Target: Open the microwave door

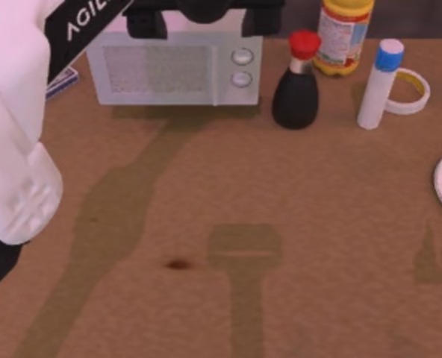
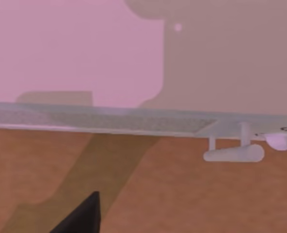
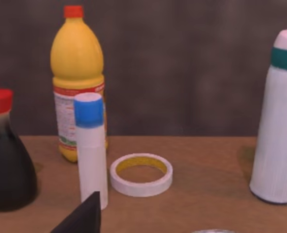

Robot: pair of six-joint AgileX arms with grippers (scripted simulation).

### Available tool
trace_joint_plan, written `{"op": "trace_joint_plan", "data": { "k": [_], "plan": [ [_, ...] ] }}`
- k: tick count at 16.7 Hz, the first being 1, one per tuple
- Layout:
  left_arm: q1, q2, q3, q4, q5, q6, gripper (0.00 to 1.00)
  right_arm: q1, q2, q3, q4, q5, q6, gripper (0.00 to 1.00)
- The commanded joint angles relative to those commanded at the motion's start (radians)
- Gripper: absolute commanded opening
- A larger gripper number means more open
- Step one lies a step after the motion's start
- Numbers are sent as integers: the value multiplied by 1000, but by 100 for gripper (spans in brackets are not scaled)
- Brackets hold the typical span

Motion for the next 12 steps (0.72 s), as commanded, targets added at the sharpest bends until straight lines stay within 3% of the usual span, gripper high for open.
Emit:
{"op": "trace_joint_plan", "data": {
  "k": [6, 12],
  "plan": [
    [6, 4, -4, 5, 2, 2, 100, 0, 0, 0, 0, 0, 0, 100],
    [34, 85, -51, 145, 16, 32, 100, 0, 0, 0, 0, 0, 0, 100]
  ]
}}
